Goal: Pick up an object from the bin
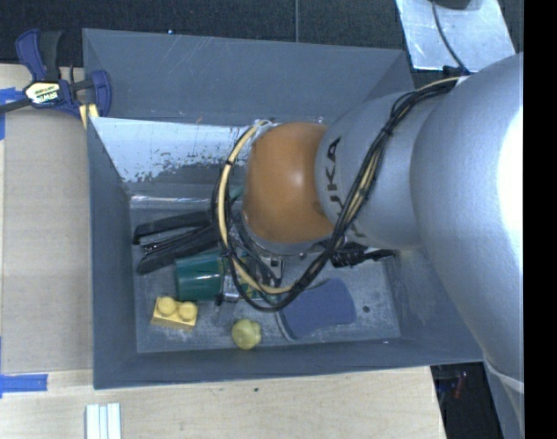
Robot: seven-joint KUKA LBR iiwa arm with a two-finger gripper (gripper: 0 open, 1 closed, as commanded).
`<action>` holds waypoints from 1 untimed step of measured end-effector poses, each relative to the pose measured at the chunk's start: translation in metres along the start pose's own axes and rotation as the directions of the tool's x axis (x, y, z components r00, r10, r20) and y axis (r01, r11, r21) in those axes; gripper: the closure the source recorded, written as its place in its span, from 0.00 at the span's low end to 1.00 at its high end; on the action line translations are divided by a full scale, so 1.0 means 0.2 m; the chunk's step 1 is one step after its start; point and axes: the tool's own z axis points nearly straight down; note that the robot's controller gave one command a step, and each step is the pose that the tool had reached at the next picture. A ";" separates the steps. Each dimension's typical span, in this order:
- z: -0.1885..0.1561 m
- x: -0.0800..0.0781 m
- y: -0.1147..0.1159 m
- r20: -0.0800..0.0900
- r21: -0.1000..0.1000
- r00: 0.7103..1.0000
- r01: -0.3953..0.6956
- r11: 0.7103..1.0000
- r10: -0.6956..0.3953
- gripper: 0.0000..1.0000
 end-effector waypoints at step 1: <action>0.22 -0.08 0.03 0.020 -0.003 0.998 0.054 0.999 -0.054 0.00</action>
Offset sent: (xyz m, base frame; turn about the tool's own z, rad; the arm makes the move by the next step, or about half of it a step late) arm -0.0074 0.0163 -0.0480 0.2239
